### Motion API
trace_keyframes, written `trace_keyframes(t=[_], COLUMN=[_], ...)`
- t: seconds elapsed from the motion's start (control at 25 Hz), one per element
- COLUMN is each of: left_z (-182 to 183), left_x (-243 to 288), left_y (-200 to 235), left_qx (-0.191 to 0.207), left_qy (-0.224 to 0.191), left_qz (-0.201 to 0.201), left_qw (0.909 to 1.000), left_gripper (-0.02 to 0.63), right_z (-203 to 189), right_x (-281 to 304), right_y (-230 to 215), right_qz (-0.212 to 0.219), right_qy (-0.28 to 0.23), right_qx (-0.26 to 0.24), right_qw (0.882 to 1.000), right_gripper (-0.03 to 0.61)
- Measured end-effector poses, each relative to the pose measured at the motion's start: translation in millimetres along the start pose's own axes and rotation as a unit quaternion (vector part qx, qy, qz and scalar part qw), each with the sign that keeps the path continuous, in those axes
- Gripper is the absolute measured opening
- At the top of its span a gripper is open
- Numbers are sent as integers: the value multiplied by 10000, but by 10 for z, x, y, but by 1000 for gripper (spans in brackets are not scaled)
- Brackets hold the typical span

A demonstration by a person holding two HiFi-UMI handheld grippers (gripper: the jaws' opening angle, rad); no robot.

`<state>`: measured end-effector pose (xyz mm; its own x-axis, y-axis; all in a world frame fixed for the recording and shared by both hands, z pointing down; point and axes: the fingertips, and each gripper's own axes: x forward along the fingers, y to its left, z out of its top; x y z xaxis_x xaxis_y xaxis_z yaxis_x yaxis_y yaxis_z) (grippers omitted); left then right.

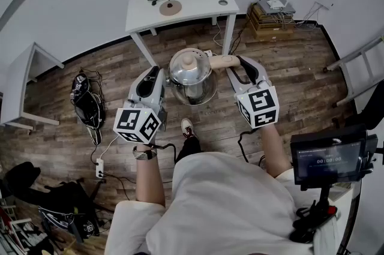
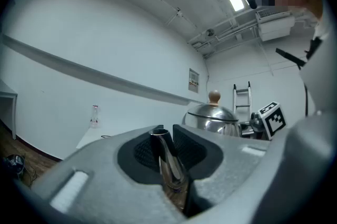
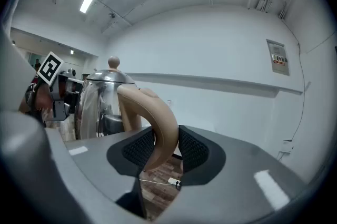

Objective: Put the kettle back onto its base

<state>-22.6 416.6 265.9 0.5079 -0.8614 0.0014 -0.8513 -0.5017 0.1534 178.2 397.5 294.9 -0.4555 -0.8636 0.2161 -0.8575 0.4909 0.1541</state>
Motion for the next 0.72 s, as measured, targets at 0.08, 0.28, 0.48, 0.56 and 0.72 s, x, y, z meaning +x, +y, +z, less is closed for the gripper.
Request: trace_keyframes(t=[0.08,0.28,0.48,0.56,0.72], left_z=[8,32,17,20,-2], left_x=[-6,-17,-2,-4,87], left_y=[3,-9,14,-2,81], left_qx=[-2,12,-1,-7,-58], left_qy=[2,1,19,19,42], left_qz=[2,-8,-2,-17,-40], left_qw=[10000,10000,10000,10000,10000], left_gripper=[63,63,63,61,61], right_z=[5,25,9,12,8], right_x=[0,-15,-13,-33,77], right_y=[8,15,26,20,-12], right_qz=[12,63,84,73,59], right_qy=[-13,-107,-93,-90,-52], right_qx=[22,159,179,192,229], right_qw=[10000,9998,9998,9997,9997], right_gripper=[147,152,152,152,152])
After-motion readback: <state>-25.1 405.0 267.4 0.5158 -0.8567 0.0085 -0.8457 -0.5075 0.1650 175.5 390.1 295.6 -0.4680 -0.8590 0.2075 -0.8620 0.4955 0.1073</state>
